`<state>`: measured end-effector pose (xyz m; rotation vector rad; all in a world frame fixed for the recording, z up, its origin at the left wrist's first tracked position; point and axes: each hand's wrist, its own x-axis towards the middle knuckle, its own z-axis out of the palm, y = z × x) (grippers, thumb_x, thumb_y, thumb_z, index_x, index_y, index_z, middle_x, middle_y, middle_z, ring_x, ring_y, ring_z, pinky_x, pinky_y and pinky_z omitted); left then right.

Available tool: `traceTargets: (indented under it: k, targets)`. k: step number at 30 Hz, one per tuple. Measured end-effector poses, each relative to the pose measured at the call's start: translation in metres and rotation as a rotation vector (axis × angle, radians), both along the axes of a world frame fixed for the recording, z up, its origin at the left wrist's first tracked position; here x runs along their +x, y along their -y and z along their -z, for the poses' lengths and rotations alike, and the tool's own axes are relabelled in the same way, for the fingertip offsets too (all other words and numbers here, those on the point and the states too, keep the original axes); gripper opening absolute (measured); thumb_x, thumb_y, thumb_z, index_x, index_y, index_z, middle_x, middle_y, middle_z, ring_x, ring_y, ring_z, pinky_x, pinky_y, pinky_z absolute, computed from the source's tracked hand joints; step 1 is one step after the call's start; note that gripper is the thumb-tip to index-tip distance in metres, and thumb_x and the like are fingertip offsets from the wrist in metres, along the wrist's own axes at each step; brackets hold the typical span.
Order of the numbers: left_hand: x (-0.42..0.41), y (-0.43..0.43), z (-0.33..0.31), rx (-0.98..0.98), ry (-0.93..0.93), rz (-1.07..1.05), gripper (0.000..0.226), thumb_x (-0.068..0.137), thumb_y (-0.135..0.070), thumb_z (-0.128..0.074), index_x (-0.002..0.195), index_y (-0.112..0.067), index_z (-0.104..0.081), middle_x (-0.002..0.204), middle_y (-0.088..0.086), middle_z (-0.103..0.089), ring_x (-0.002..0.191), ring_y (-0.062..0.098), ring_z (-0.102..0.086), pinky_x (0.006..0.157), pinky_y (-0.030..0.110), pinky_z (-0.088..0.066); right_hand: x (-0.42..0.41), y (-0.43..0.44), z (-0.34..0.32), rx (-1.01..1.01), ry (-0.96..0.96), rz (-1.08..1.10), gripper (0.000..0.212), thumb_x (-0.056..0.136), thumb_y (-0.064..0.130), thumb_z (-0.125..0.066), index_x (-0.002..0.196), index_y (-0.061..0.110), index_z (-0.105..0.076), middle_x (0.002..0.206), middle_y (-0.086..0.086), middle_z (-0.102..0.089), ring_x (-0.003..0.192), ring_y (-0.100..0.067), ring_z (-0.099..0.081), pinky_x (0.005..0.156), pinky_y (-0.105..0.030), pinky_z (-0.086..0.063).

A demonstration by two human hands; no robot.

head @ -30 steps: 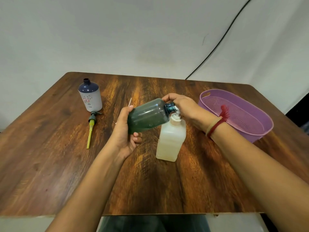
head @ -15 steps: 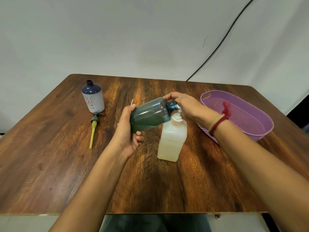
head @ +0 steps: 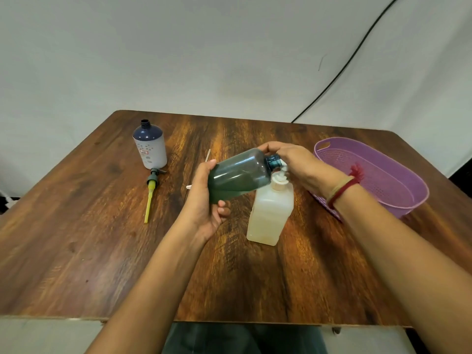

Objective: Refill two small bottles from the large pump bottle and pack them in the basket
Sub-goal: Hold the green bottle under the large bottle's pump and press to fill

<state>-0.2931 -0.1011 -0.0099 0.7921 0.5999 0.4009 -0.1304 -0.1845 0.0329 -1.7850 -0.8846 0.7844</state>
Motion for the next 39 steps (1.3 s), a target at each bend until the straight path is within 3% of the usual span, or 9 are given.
traceTargets:
  k: [5,9,11,14,18,23,27,32,39]
  targets:
    - [-0.001,-0.001,0.007,-0.005,-0.044,-0.012,0.036,0.088,-0.049,-0.051,0.093,-0.015,-0.060,0.067,0.002,-0.062,0.035,0.003,-0.035,0.031,0.011,-0.030,-0.008,-0.003,0.011,0.056,0.075,0.058,0.039,0.089,-0.009,-0.027,0.105,-0.002,-0.062,0.090,-0.002,-0.057,0.080,-0.010,-0.052,0.060,-0.007,-0.046]
    - [-0.001,-0.001,0.003,-0.007,-0.011,-0.004,0.036,0.089,-0.048,-0.049,0.093,-0.014,-0.059,0.069,0.005,-0.062,0.034,0.003,-0.035,0.030,0.011,-0.030,-0.006,-0.005,0.000,0.027,0.063,0.061,0.039,0.090,-0.008,-0.028,0.110,-0.001,-0.061,0.101,-0.006,-0.057,0.089,-0.016,-0.053,0.075,-0.019,-0.047]
    - [0.000,0.000,0.000,0.001,-0.004,0.001,0.036,0.090,-0.048,-0.048,0.092,-0.014,-0.059,0.069,0.005,-0.061,0.034,0.003,-0.035,0.029,0.011,-0.029,-0.003,-0.004,-0.002,0.015,0.032,0.063,0.040,0.092,-0.009,-0.028,0.113,0.000,-0.060,0.106,-0.006,-0.055,0.088,-0.014,-0.053,0.072,-0.016,-0.048]
    - [0.002,0.000,0.000,0.006,-0.020,0.001,0.036,0.090,-0.048,-0.047,0.090,-0.014,-0.058,0.061,0.001,-0.061,0.033,0.003,-0.032,0.029,0.010,-0.027,-0.001,-0.004,0.007,0.068,0.042,0.077,0.043,0.090,-0.010,-0.027,0.106,0.010,-0.062,0.110,-0.003,-0.057,0.102,-0.017,-0.052,0.088,-0.026,-0.046]
    - [0.000,0.000,0.007,-0.010,-0.054,-0.008,0.037,0.089,-0.050,-0.048,0.091,-0.014,-0.059,0.059,0.000,-0.059,0.034,0.003,-0.032,0.031,0.010,-0.027,-0.005,-0.006,0.014,0.073,0.091,0.071,0.044,0.088,-0.013,-0.025,0.113,0.003,-0.059,0.114,-0.004,-0.054,0.095,-0.009,-0.052,0.075,-0.012,-0.045]
    - [0.001,-0.001,0.006,-0.033,-0.003,0.002,0.038,0.088,-0.050,-0.049,0.095,-0.014,-0.060,0.070,0.004,-0.063,0.035,0.003,-0.033,0.030,0.010,-0.029,0.003,-0.007,0.004,0.035,0.056,0.063,0.044,0.092,-0.009,-0.027,0.118,0.009,-0.057,0.132,-0.010,-0.049,0.124,-0.028,-0.045,0.103,-0.038,-0.040]
    - [0.002,-0.005,0.009,0.004,0.002,0.004,0.035,0.089,-0.048,-0.048,0.093,-0.015,-0.060,0.064,0.001,-0.064,0.034,0.002,-0.033,0.031,0.009,-0.028,0.001,-0.006,0.015,0.097,0.131,0.064,0.053,0.088,-0.012,-0.027,0.127,0.017,-0.047,0.148,-0.006,-0.034,0.137,-0.018,-0.028,0.103,-0.023,-0.028]
    - [0.002,-0.004,0.008,0.005,-0.006,0.019,0.036,0.091,-0.049,-0.045,0.092,-0.016,-0.060,0.060,0.000,-0.062,0.034,0.002,-0.033,0.031,0.009,-0.027,0.001,-0.007,0.014,0.089,0.150,0.052,0.051,0.088,-0.012,-0.026,0.124,0.015,-0.050,0.144,-0.005,-0.038,0.132,-0.014,-0.032,0.102,-0.023,-0.030]
    - [0.008,-0.004,0.010,-0.002,0.003,-0.006,0.037,0.090,-0.049,-0.047,0.096,-0.015,-0.060,0.066,0.001,-0.061,0.034,0.003,-0.032,0.031,0.010,-0.027,0.003,-0.005,0.011,0.114,0.101,0.030,0.045,0.089,-0.012,-0.024,0.112,0.010,-0.056,0.120,-0.002,-0.050,0.115,-0.015,-0.045,0.096,-0.029,-0.041]
